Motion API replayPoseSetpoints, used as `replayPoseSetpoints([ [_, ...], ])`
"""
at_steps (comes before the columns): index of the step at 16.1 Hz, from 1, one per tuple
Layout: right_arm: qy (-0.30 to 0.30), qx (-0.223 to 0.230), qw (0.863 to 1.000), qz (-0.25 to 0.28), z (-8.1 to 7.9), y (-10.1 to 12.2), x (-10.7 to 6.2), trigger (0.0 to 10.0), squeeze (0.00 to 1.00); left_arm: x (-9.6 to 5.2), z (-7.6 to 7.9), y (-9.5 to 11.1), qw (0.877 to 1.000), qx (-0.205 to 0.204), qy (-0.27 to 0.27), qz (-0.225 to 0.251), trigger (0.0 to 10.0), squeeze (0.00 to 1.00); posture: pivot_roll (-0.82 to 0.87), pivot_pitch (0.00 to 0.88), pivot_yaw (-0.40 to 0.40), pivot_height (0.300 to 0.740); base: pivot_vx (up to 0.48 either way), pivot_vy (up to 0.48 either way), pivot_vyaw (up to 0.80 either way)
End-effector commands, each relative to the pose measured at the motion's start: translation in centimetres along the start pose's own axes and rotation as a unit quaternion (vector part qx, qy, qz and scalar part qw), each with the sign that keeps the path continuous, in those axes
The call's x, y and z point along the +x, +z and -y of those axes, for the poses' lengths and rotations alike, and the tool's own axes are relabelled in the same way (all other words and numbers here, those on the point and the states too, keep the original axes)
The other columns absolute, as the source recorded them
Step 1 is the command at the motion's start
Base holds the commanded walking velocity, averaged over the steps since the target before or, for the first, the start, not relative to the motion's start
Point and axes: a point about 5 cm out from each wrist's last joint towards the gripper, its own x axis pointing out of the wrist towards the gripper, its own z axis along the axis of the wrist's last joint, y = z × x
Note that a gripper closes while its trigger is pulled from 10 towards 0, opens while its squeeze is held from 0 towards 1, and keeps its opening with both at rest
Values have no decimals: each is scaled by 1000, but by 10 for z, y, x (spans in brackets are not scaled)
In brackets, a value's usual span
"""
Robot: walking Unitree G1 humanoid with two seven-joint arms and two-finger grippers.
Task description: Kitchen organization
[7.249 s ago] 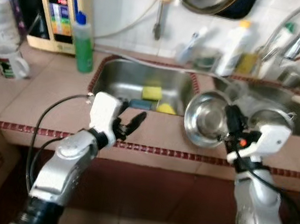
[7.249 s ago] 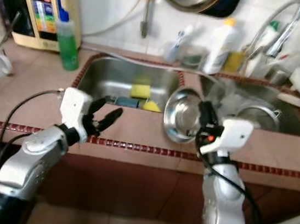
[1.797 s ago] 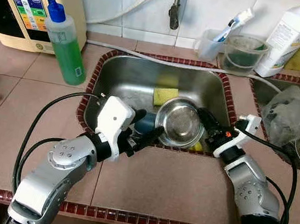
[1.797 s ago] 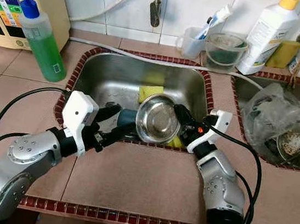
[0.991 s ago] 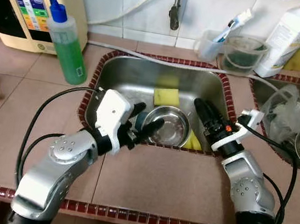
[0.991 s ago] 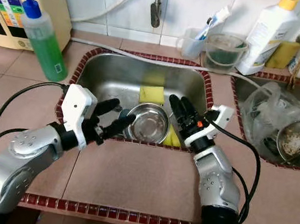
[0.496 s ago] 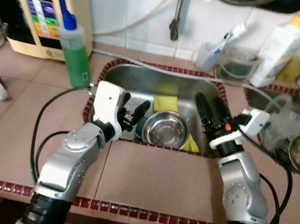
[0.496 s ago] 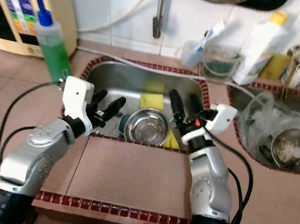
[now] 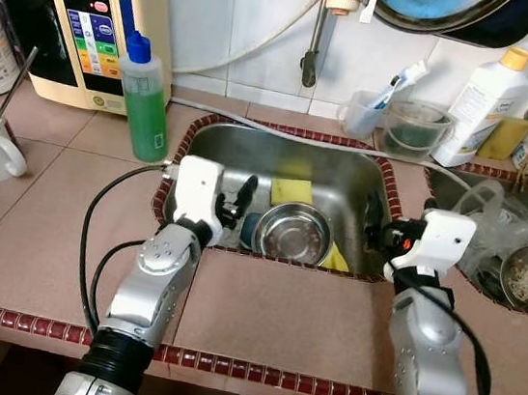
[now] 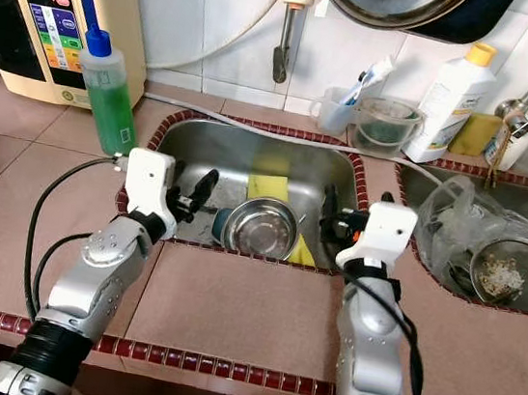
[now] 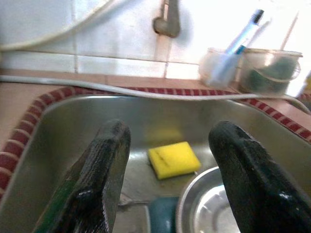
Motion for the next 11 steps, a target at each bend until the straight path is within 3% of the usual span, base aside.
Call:
replayPoseSetpoints([
  [1, -1, -23, 1000, 2, -2, -2, -3, 10000, 1000, -2, -4, 0, 1000, -1, 14, 14, 10000, 0, -138, 0, -19, 740, 0, 0, 0],
  [4, -3, -56, 998, -5, -8, -17, -15, 10000, 1000, -16, -13, -19, 999, -11, 33, 8, 10000, 0, -142, 0, -4, 740, 0, 0, 0],
  [6, -14, -49, 999, -12, -8, -23, -19, 10000, 1000, -21, -15, -25, 999, -4, 36, 8, 10000, 0, -135, 0, -10, 740, 0, 0, 0],
  [7, -13, -45, 999, -14, -10, -25, -20, 10000, 0, -23, -18, -27, 999, 7, 41, 10, 10000, 0, -132, 0, -13, 740, 0, 0, 0],
  [8, -9, -44, 999, -14, -12, -25, -20, 10000, 0, -24, -21, -28, 999, -2, 44, 11, 10000, 1000, -126, 0, -19, 740, 0, 0, 0],
  [9, -7, -46, 999, -12, -13, -26, -20, 10000, 0, -25, -23, -26, 998, -41, 45, 23, 10000, 1000, -126, 0, -19, 740, 0, 0, 0],
  [11, 0, -54, 998, -9, -16, -27, -21, 10000, 0, -25, -26, -20, 998, -30, 51, 36, 10000, 1000, -121, 0, -20, 740, 0, 0, 0],
])
